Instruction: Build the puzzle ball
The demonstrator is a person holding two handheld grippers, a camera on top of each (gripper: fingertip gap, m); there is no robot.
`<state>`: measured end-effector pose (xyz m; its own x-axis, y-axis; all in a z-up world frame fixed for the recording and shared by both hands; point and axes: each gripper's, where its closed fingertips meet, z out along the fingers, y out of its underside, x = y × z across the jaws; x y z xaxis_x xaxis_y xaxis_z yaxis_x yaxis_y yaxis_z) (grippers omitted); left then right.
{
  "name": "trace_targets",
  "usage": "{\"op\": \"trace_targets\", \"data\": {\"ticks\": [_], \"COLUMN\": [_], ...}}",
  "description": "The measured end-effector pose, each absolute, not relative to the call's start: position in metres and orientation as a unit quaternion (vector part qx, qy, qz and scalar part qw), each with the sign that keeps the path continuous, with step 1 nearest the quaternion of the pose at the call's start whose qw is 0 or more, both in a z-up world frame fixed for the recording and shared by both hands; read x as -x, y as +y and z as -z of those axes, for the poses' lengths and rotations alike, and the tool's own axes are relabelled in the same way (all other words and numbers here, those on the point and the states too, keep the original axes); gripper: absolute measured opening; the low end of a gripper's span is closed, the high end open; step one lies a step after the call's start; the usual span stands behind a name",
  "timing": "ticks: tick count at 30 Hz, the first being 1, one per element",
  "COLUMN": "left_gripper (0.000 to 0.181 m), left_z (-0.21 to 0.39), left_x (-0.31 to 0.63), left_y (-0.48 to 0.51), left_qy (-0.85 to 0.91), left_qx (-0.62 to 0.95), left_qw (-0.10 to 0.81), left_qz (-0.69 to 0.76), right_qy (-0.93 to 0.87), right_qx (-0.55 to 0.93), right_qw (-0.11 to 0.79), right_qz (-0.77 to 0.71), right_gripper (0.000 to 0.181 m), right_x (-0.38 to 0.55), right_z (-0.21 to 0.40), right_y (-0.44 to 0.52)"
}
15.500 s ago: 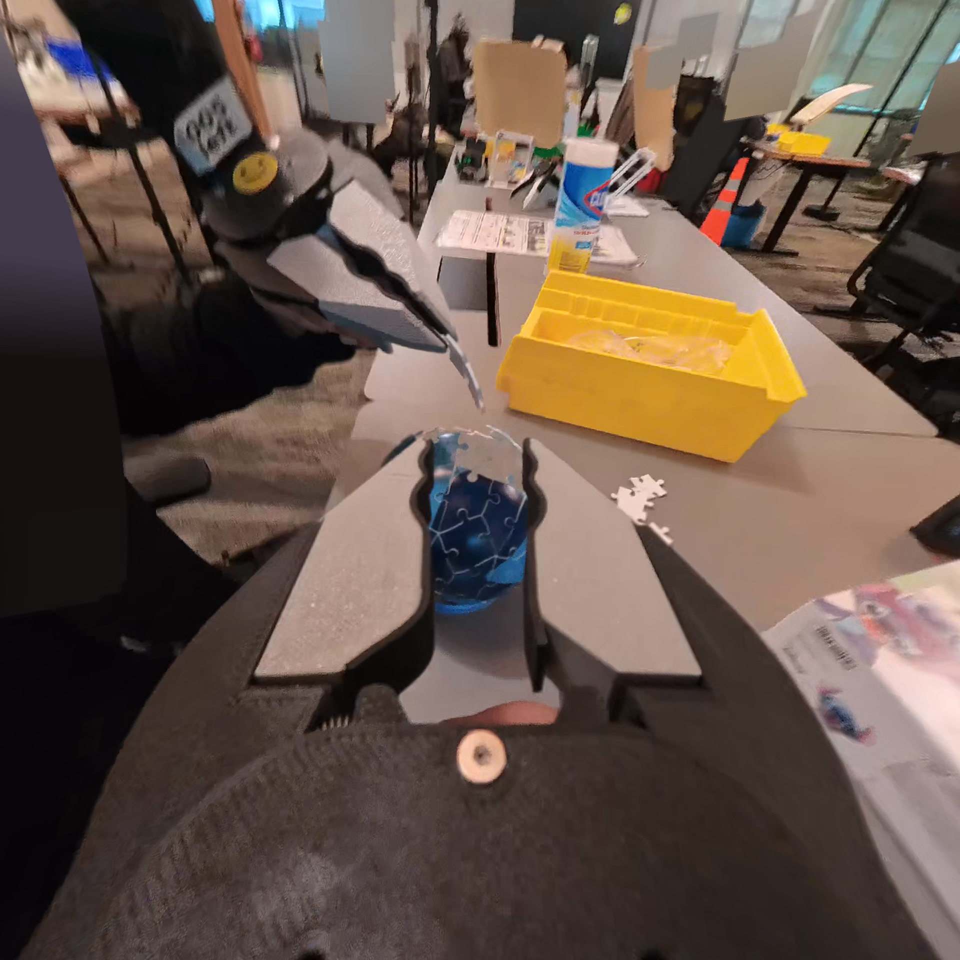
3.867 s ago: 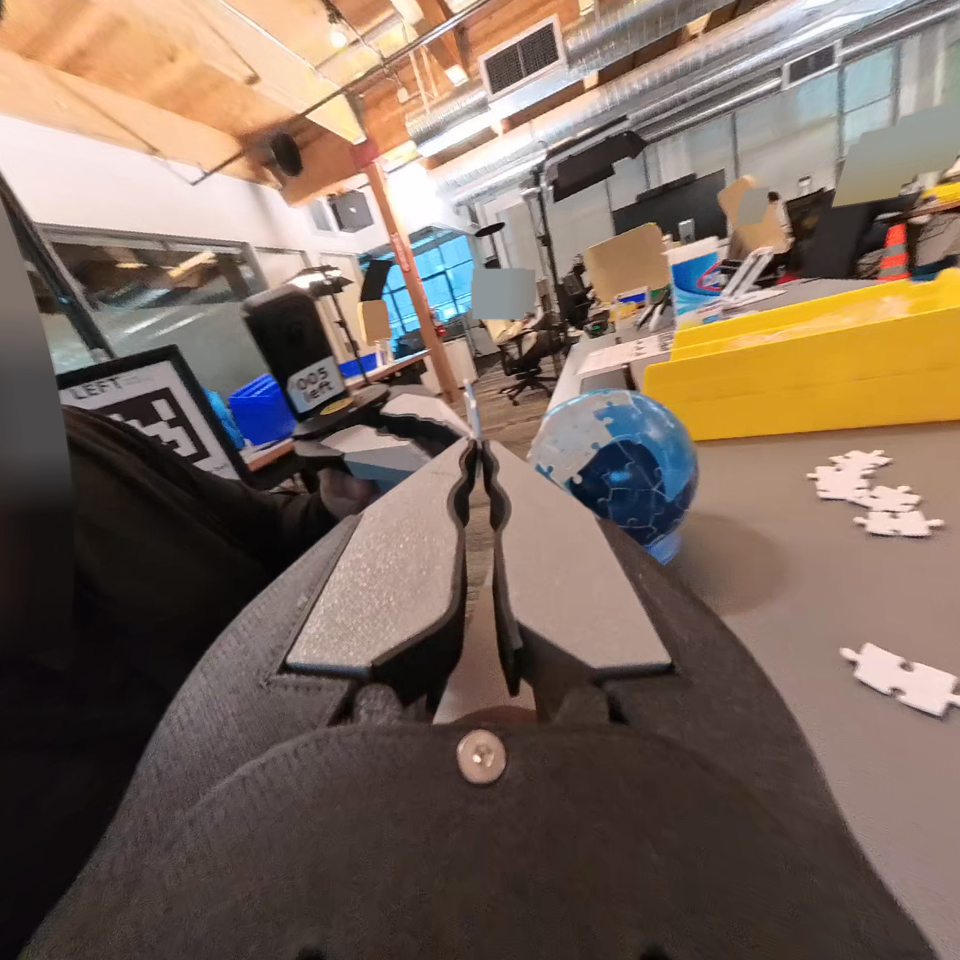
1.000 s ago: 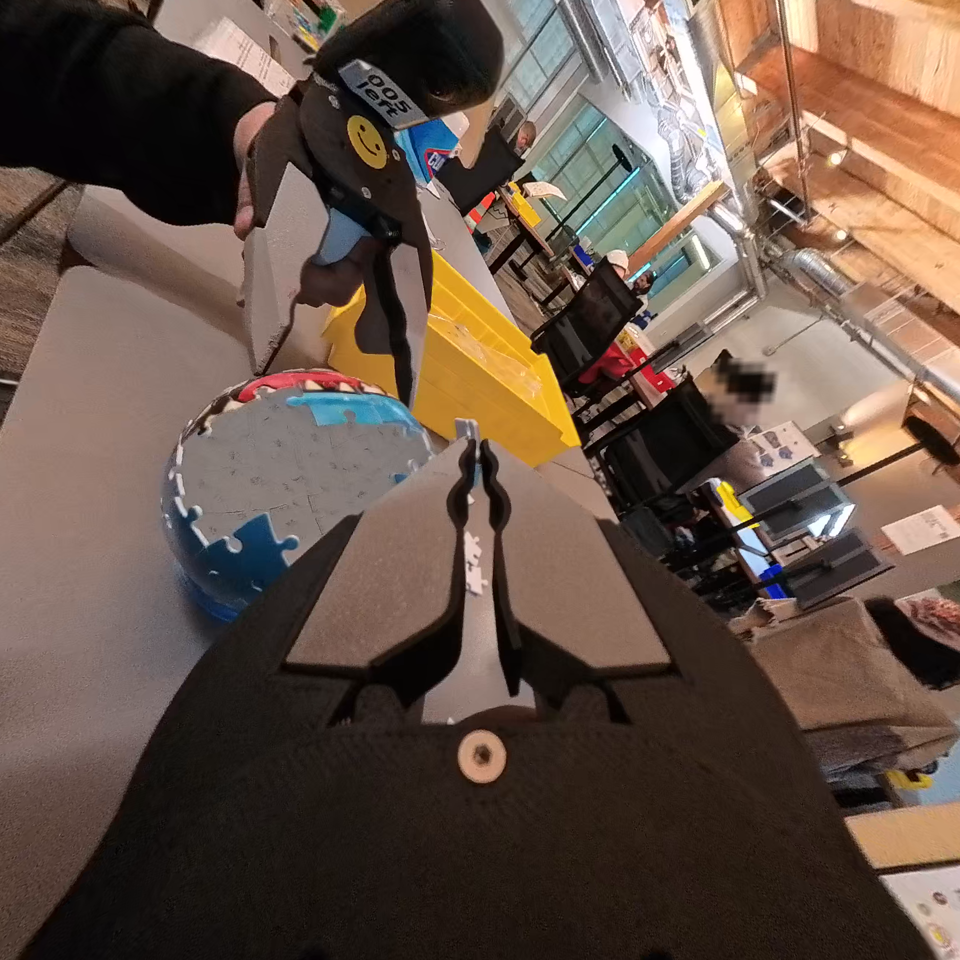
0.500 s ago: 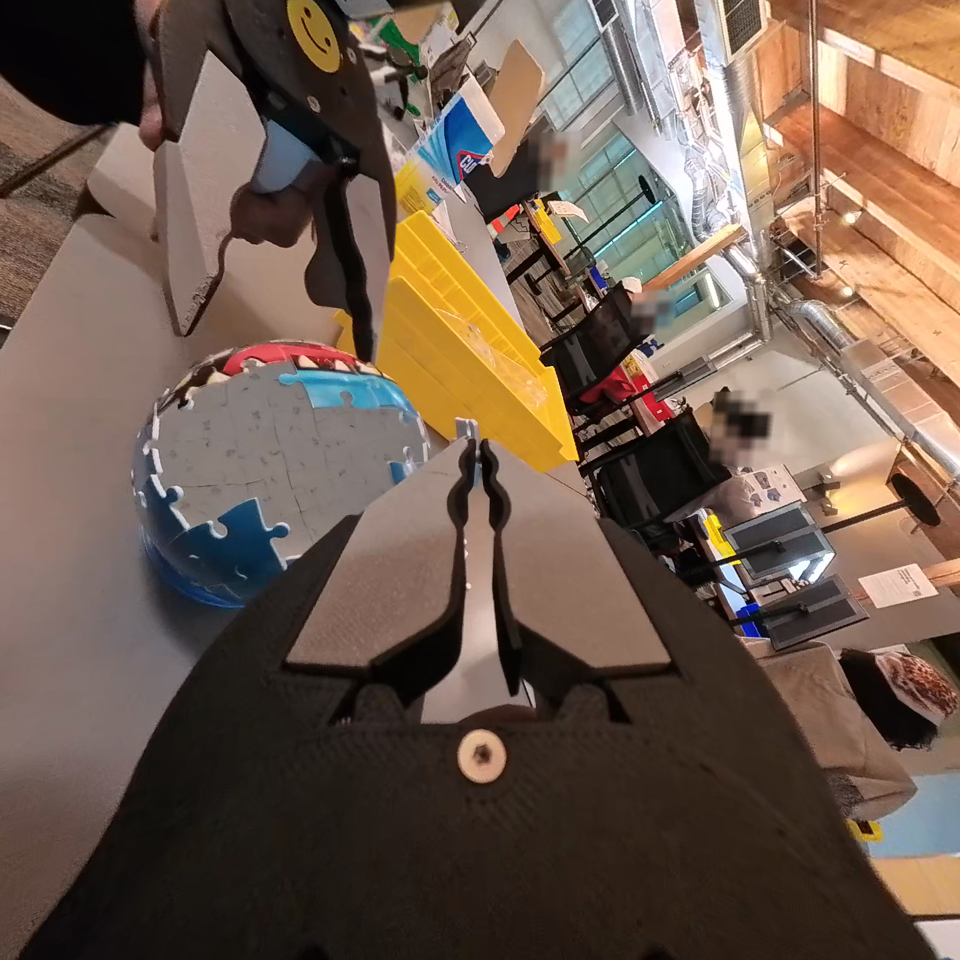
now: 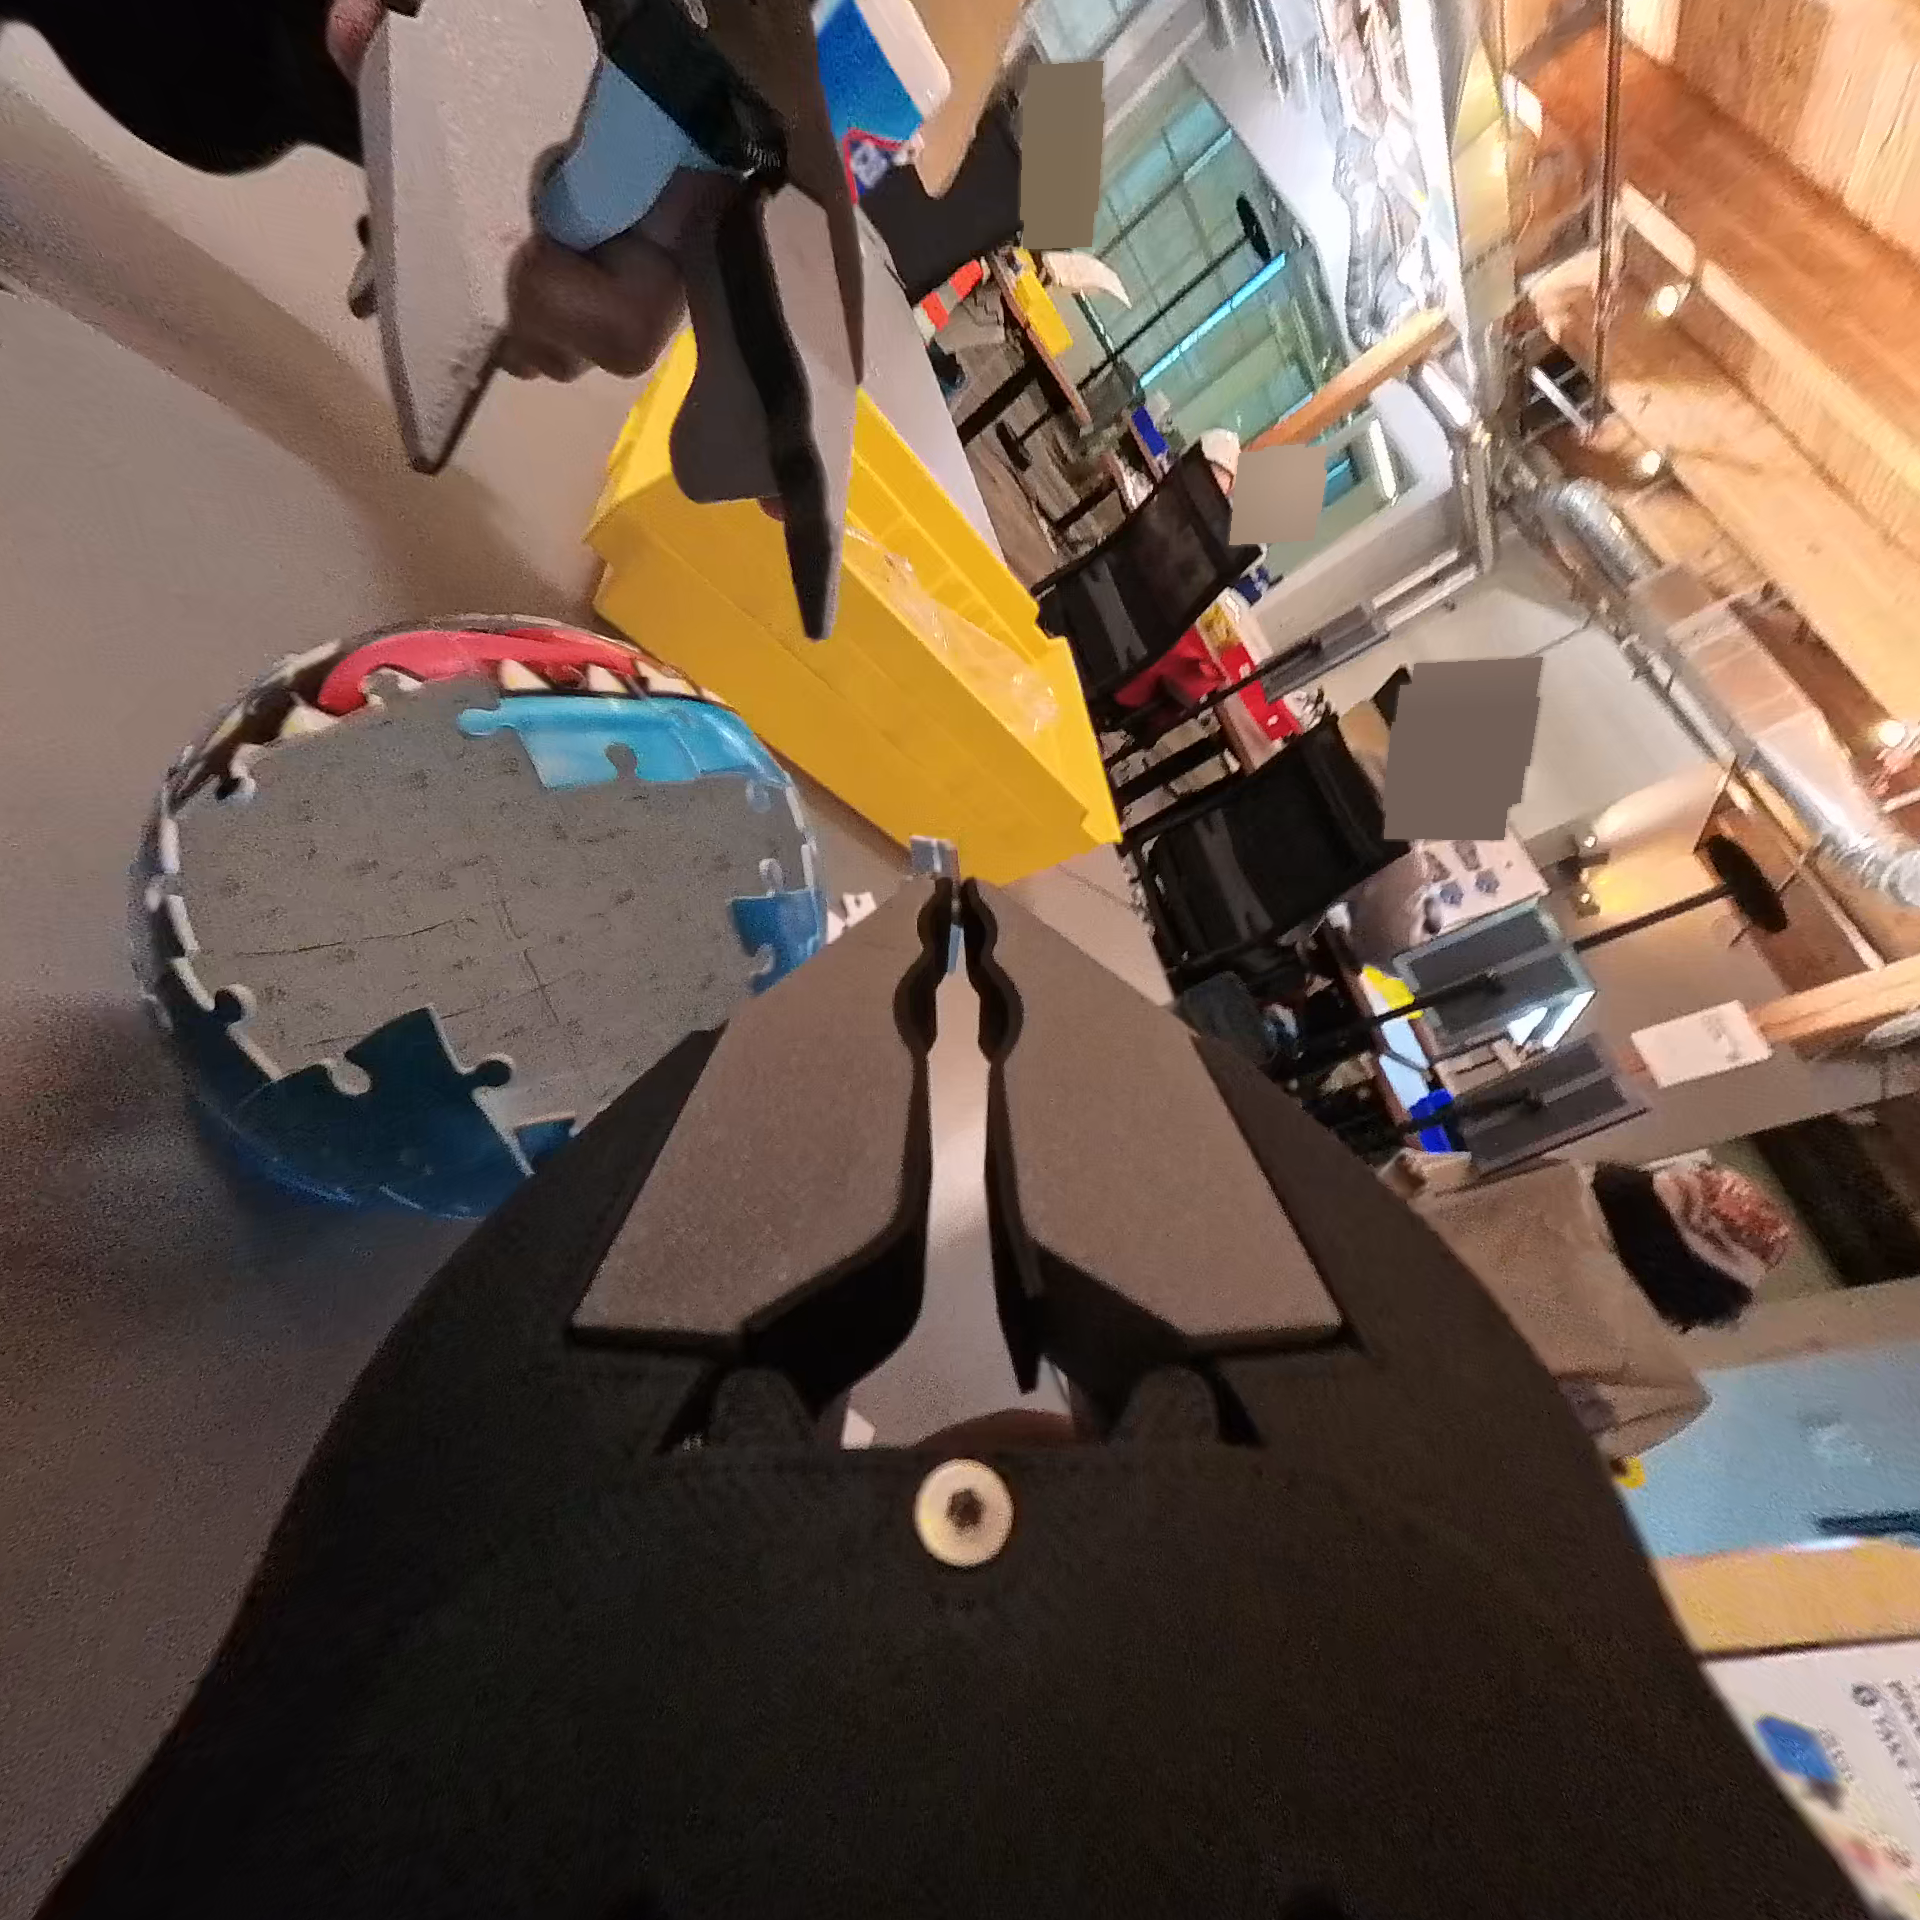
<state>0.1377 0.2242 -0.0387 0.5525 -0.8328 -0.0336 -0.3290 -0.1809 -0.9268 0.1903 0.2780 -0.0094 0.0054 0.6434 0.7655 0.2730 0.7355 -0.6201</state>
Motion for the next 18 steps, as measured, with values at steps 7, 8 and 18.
{"op": "trace_targets", "data": {"ticks": [7, 8, 18], "left_gripper": [0.083, 0.083, 0.081], "left_z": [0.041, 0.039, 0.029], "left_x": [-0.129, -0.131, -0.154], "left_y": [0.222, 0.221, 0.224], "left_qy": [0.383, 0.387, 0.486], "left_qx": [0.735, 0.731, 0.686], "left_qw": [0.504, 0.508, 0.476], "left_qz": [0.244, 0.241, 0.257], "right_qy": [-0.691, -0.695, -0.708], "right_qx": [0.33, 0.325, 0.273], "right_qw": [0.623, 0.622, 0.647], "right_qz": [-0.159, -0.157, -0.074], "right_gripper": [0.0, 0.0, 0.0], "right_x": [-0.193, -0.193, -0.189], "right_z": [0.011, 0.013, 0.013], "right_y": [0.266, 0.262, 0.253]}}
